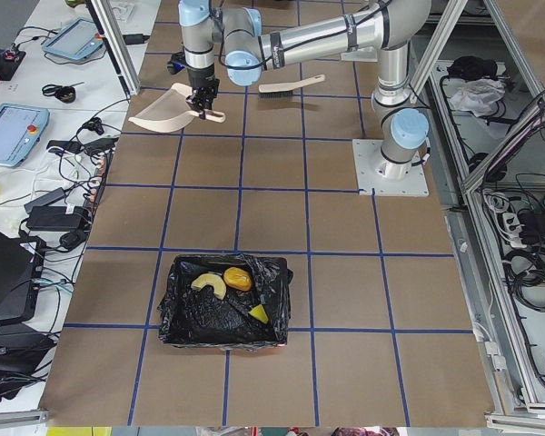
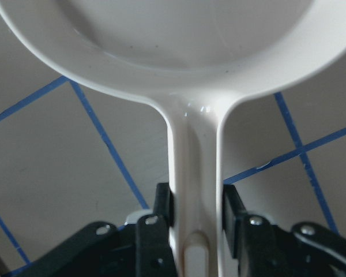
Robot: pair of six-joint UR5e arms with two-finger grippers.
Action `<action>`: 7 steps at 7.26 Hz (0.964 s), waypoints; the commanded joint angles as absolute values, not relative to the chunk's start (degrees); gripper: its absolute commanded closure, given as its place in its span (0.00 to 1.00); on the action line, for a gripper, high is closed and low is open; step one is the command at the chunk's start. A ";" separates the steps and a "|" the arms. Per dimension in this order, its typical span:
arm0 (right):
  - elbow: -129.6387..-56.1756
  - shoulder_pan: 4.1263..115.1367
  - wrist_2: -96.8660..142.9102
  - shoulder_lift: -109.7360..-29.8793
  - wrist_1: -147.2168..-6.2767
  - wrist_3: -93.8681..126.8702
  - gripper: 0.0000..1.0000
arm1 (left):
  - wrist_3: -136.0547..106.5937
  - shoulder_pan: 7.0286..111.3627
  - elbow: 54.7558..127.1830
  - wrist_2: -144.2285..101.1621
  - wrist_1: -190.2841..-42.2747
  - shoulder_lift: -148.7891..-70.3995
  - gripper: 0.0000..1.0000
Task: Sweep and dump trash in nearest bin
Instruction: 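Lower the dustpan onto the table with the left gripper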
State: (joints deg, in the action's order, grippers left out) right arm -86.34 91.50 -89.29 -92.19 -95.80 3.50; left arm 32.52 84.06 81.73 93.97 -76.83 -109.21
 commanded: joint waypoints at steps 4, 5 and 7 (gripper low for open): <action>-86.40 91.58 -89.30 -92.29 -95.80 3.43 0.00 | 16.14 94.73 76.41 88.96 -87.16 -113.63 1.00; -86.40 91.58 -89.30 -92.29 -95.80 3.43 0.00 | 10.60 95.44 73.51 85.64 -87.27 -115.64 1.00; -86.40 91.58 -89.30 -92.29 -95.80 3.43 0.00 | 3.29 98.25 70.15 85.61 -85.79 -120.47 1.00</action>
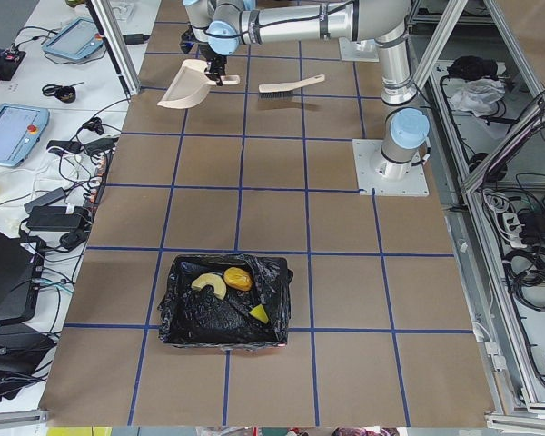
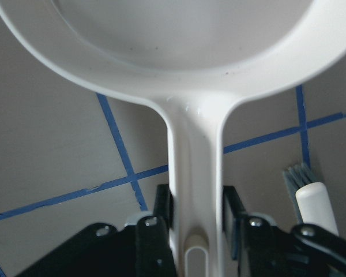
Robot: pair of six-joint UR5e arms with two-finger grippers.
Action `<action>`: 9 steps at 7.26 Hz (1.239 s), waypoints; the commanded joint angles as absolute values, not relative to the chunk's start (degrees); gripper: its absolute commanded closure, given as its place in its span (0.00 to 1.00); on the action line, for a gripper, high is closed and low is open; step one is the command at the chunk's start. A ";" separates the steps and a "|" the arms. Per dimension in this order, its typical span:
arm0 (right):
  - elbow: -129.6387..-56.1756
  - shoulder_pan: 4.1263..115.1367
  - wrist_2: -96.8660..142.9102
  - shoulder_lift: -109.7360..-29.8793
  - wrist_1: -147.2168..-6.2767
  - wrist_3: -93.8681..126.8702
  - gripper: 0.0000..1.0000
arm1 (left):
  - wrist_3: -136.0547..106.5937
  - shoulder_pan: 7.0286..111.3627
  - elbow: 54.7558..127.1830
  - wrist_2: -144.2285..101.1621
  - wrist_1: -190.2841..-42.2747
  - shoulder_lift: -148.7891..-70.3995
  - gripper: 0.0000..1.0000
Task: Sweep and dump trash in nearest bin
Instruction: 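Lower the dustpan onto the table with the left gripper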
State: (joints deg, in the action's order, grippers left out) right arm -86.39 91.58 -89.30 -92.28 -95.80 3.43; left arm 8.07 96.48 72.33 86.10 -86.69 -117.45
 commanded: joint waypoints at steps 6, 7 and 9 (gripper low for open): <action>-86.40 91.58 -89.30 -92.29 -95.71 3.43 0.00 | -10.54 106.42 67.67 85.16 -81.74 -127.00 1.00; -86.40 91.58 -89.30 -92.29 -95.80 3.43 0.00 | -11.07 107.57 67.94 84.99 -81.48 -127.26 1.00; -86.40 91.58 -89.30 -92.29 -95.71 3.43 0.00 | -12.57 107.93 68.20 85.08 -80.77 -127.79 1.00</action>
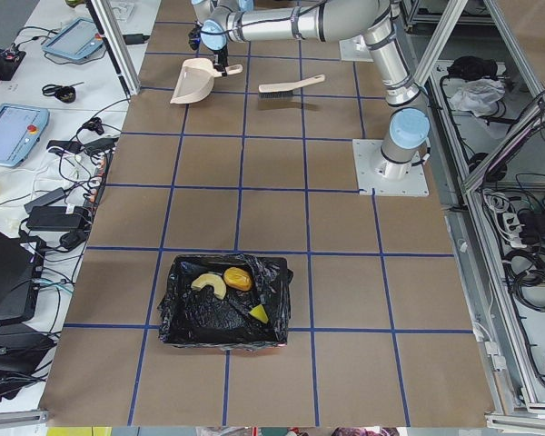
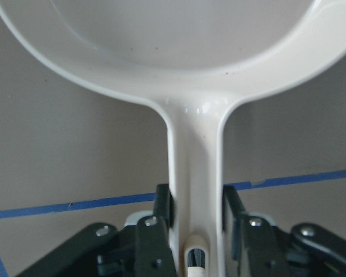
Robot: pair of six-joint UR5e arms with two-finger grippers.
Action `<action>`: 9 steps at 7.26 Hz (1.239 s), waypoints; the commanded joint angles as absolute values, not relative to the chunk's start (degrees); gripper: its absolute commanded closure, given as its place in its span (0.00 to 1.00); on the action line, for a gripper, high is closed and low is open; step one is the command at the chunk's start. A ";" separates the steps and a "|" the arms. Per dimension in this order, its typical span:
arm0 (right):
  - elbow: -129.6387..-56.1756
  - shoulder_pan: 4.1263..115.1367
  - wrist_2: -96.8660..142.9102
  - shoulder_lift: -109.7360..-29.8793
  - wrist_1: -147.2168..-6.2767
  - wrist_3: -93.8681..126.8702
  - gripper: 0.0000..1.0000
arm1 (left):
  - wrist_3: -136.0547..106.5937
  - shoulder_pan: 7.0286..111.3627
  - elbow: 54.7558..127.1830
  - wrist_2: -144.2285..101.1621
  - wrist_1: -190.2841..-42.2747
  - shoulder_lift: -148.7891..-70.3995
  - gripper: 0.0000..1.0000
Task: Sweep and dump trash in nearest bin
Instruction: 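Lower the dustpan onto the table with the left gripper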
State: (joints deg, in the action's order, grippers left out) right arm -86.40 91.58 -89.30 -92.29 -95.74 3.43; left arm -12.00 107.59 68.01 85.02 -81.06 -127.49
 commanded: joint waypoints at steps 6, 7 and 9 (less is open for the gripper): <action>-86.57 91.49 -89.30 -92.64 -95.27 3.43 0.00 | -12.74 107.93 70.22 85.08 -80.77 -127.70 1.00; -86.57 91.49 -89.30 -92.64 -95.27 3.43 0.00 | -12.74 107.93 70.40 85.08 -80.77 -127.62 0.87; -86.57 91.49 -89.30 -92.64 -95.27 3.43 0.00 | -12.83 108.10 70.40 84.99 -80.77 -127.18 0.81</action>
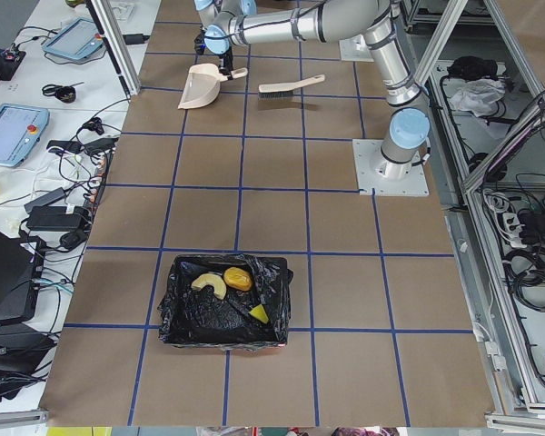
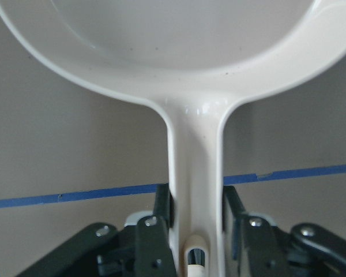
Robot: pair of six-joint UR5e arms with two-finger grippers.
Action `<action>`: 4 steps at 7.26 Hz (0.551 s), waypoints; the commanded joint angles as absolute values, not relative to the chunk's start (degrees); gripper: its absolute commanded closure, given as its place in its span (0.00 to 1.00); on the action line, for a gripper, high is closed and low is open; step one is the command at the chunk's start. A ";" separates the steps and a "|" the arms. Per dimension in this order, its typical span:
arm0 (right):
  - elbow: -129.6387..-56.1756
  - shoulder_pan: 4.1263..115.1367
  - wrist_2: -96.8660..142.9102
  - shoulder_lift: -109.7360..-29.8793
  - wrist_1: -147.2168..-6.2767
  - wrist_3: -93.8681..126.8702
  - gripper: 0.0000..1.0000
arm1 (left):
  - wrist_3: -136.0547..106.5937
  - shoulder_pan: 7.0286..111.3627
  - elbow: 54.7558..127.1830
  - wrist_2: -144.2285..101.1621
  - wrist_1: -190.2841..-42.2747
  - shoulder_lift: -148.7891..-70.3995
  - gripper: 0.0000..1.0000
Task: Sweep and dump trash in nearest bin
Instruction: 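Lower the dustpan onto the table with the left gripper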
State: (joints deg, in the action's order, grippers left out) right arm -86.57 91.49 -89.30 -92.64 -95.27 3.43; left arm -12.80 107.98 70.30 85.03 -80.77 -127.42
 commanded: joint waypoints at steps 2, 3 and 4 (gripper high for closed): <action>-86.57 91.49 -89.30 -92.64 -95.27 3.43 0.00 | -12.83 108.37 70.49 84.99 -80.77 -127.00 0.71; -86.57 91.49 -89.30 -92.72 -95.27 3.43 0.00 | -12.40 108.37 71.36 85.16 -80.68 -126.91 0.49; -86.66 91.49 -89.30 -92.64 -95.27 3.43 0.00 | -12.22 108.37 71.89 85.17 -80.51 -126.91 0.29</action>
